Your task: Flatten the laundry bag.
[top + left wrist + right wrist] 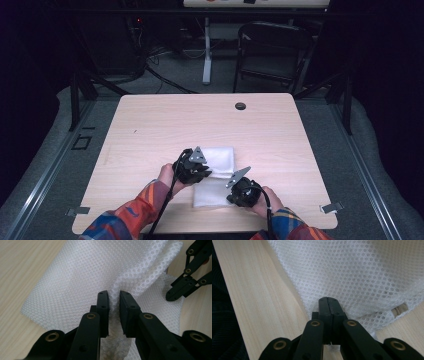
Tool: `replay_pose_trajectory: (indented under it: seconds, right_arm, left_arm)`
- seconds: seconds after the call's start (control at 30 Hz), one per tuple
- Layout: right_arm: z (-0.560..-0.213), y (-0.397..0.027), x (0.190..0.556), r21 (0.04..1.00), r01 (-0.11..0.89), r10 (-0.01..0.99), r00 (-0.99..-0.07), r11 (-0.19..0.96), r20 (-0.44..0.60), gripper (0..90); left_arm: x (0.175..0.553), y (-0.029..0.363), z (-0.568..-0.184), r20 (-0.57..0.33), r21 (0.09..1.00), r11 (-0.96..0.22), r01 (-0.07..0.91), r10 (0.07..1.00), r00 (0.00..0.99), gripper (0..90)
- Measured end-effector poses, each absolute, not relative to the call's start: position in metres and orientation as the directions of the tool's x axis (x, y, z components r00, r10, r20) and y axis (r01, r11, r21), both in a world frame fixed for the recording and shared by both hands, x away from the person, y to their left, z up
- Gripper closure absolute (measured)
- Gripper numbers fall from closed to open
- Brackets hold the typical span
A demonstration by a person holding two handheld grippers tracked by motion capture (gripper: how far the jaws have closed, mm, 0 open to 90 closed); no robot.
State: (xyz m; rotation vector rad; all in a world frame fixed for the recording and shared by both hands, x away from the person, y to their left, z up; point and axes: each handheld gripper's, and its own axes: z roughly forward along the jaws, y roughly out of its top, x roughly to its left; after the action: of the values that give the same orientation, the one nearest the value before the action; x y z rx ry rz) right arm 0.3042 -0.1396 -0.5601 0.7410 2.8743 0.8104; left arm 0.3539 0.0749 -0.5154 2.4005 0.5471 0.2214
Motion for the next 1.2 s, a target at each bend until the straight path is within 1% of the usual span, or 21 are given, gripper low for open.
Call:
replay_pose_trajectory:
  seconds: [0.33, 0.83, 1.2]
  right_arm:
    - [-0.559, -0.14, 0.305, 0.501, 0.428, 0.46, -0.886, 0.752, 0.066, 90.0]
    - [-0.559, -0.14, 0.304, 0.497, 0.429, 0.464, -0.884, 0.754, 0.06, 90.0]
    - [-0.559, -0.139, 0.305, 0.497, 0.427, 0.462, -0.885, 0.755, 0.06, 90.0]
  left_arm:
    - [0.363, 0.072, -0.514, 0.036, 0.643, -0.698, 0.315, 0.439, 0.898, 78.4]
    - [0.38, 0.073, -0.511, 0.06, 0.665, -0.676, 0.319, 0.473, 0.879, 78.4]
    - [0.393, 0.072, -0.51, 0.056, 0.683, -0.652, 0.329, 0.496, 0.866, 78.4]
